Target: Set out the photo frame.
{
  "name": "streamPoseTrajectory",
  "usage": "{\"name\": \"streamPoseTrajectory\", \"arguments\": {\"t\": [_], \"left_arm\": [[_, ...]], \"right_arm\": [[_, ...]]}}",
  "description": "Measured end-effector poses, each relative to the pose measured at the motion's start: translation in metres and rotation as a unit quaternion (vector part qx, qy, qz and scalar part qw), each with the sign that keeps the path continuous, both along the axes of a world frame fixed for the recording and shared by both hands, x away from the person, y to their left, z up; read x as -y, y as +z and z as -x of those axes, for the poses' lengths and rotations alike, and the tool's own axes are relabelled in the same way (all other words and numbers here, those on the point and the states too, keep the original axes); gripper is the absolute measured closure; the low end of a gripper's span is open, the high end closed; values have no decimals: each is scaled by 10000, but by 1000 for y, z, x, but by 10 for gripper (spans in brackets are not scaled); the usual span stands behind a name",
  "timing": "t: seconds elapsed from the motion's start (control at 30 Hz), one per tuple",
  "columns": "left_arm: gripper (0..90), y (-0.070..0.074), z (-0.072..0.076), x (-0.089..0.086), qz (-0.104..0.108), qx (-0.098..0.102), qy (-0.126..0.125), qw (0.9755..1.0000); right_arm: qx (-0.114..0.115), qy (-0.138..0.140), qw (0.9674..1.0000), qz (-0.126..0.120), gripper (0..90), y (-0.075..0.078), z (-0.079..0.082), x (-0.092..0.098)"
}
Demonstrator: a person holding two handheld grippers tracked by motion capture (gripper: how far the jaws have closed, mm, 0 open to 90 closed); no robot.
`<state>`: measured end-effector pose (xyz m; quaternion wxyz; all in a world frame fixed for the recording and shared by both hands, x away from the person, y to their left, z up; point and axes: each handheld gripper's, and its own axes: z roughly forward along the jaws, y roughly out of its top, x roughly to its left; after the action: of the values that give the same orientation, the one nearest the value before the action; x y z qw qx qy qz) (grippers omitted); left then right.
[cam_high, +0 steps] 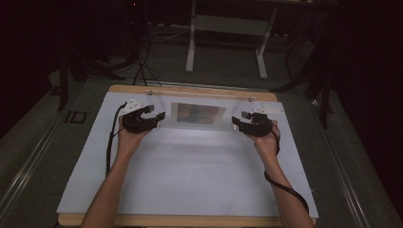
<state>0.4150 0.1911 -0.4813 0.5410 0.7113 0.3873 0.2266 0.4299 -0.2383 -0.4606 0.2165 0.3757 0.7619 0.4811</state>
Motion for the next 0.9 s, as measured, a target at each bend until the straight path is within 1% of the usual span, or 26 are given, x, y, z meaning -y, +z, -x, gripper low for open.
{"name": "streamPoseTrajectory", "arguments": {"t": [0.13, 0.17, 0.33, 0.47, 0.67, 0.73, 0.77, 0.8, 0.83, 0.9], "left_arm": [[366, -3, -6, 9, -201, -44, -6, 9998], [360, -3, -6, 11, -260, -16, 37, 9997], [358, -5, -9, 13, -211, 12, 171, 9996], [359, -2, -12, 15, -259, -55, 273, 9993], [366, 2, -10, 16, -351, -151, 302, 9988], [371, 3, -6, 16, -393, -170, 306, 9986], [374, 4, -4, 15, -367, -191, 310, 9987], [376, 4, -3, 13, -305, -225, 306, 9988], [379, 4, -1, 11, -189, -290, 283, 9990], [386, 4, 2, 9, -94, -359, 275, 9989]], "right_arm": [[50, 9, 10000, -24, 446, -3, -2, 0], [63, -9, 10000, -18, 446, -3, -2, -1], [190, -144, 9997, 24, 445, -5, -5, -4], [332, -260, 9991, 50, 447, -7, -6, -7], [350, -278, 9990, 87, 447, -6, -7, -8], [306, -255, 9992, 66, 446, -6, -6, -8], [275, -238, 9993, 35, 446, -5, -5, -9], [250, -226, 9994, 4, 446, -5, -4, -9], [231, -214, 9995, -25, 446, -4, -2, -9], [195, -184, 9996, -114, 447, -3, 1, -9]]}}
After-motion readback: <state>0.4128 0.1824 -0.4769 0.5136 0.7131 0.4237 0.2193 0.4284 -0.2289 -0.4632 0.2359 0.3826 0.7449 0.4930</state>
